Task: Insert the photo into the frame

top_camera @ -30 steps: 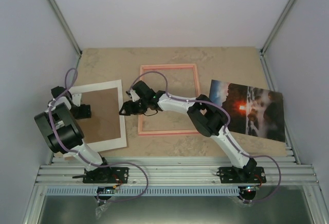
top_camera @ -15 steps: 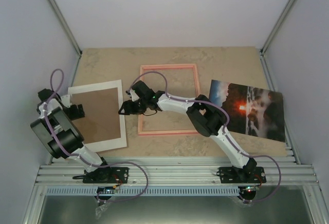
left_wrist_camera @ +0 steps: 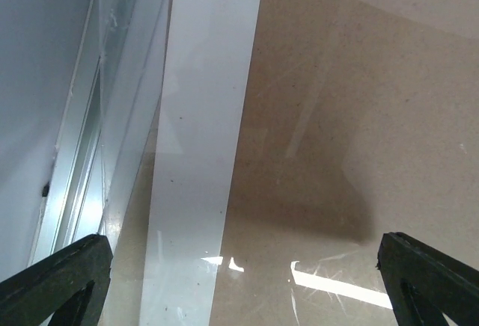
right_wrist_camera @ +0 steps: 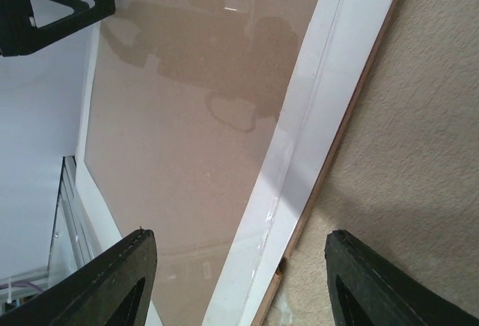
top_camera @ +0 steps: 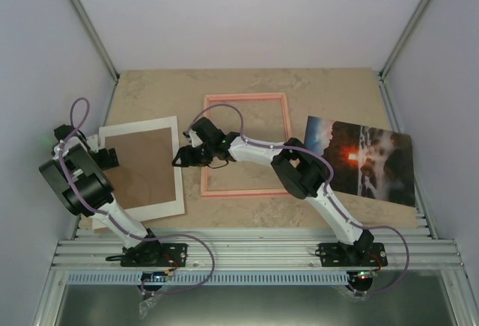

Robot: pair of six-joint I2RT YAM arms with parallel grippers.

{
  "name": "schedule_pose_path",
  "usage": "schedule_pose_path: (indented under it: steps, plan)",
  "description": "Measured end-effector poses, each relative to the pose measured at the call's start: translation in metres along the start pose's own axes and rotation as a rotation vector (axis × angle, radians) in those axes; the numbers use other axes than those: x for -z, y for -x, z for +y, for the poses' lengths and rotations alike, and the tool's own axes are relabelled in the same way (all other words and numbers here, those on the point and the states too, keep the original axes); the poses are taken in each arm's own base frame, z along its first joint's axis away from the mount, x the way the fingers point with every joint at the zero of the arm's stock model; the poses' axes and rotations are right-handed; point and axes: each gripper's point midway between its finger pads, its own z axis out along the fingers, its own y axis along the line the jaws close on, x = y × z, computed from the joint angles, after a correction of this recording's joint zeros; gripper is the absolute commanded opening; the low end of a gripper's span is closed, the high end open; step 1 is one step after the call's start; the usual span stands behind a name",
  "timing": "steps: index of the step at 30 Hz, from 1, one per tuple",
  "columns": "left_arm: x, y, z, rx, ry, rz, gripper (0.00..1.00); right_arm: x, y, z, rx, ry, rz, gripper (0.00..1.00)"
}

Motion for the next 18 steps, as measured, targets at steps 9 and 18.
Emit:
schedule_pose_path:
  steps: [9,18]
  plan:
    - [-0.006,-0.002,0.0,0.011,-0.004,0.008,0.99,-0.002,0.002,0.0,-0.009,0.007,-0.006,0.63]
    - [-0.001,-0.002,0.019,0.025,0.114,-0.01,0.99,-0.003,0.002,0.001,-0.014,0.01,-0.008,0.63]
